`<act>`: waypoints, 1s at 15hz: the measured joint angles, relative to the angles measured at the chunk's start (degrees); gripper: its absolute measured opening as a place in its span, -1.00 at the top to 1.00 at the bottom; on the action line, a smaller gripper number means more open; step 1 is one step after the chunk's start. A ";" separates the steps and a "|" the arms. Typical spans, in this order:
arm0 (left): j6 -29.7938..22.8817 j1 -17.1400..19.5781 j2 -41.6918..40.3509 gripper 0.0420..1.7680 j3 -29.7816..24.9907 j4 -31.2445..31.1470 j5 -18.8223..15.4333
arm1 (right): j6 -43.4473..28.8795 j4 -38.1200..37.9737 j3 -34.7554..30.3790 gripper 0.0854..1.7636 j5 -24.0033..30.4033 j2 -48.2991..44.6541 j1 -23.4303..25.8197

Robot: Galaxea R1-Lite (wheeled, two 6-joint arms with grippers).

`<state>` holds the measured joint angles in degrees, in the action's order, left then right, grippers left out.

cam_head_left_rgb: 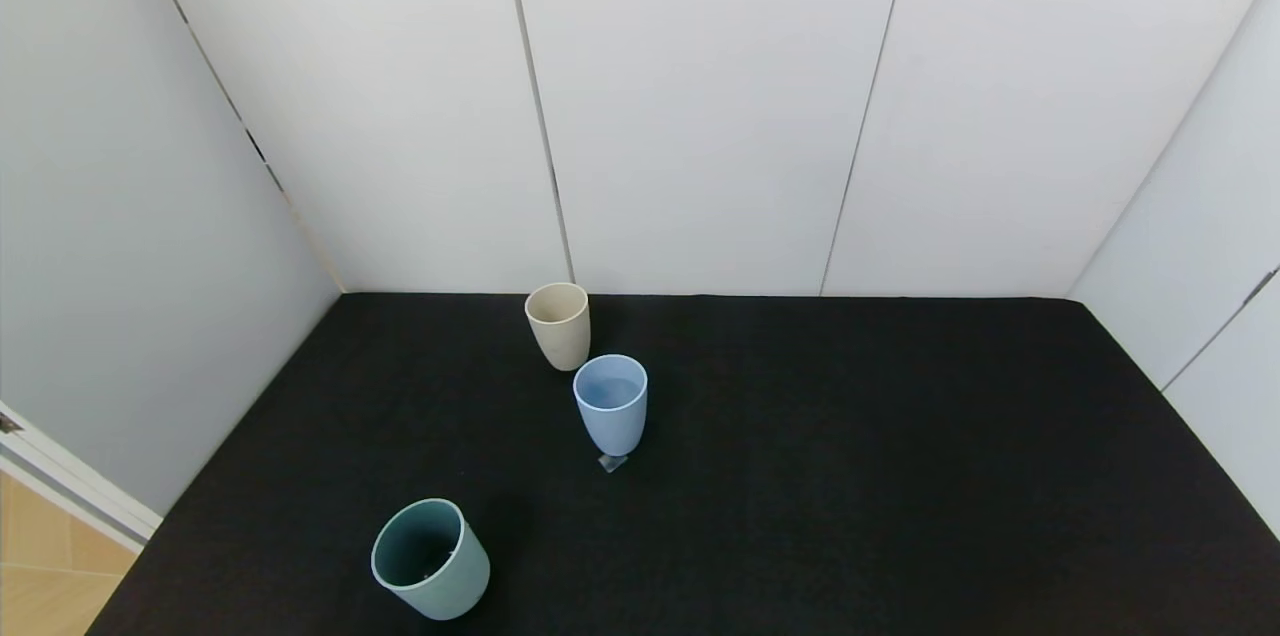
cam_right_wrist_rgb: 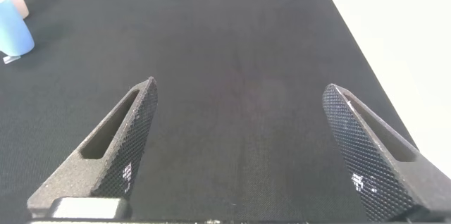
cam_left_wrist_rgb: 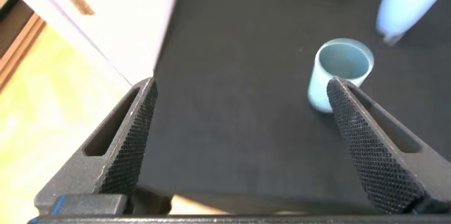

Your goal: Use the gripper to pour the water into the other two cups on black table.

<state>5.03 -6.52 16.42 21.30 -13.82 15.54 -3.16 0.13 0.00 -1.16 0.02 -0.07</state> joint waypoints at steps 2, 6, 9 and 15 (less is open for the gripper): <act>0.09 2.61 -0.05 -0.94 2.12 -2.88 -3.80 | -0.01 0.02 0.00 -0.94 0.00 0.00 0.00; 0.11 8.12 -1.96 -0.94 2.02 -5.50 -8.30 | -0.01 0.02 0.00 -0.94 0.00 0.00 0.02; 0.02 8.25 -4.24 -0.94 1.00 -5.38 -12.11 | -0.01 0.02 0.00 -0.94 0.00 0.00 0.05; -0.46 6.85 -13.20 -0.94 -5.29 -4.28 -15.06 | -0.01 0.02 0.00 -0.94 -0.02 0.00 0.00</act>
<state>4.57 0.33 3.22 16.01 -18.10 0.49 -3.17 0.16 0.00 -1.18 0.02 -0.07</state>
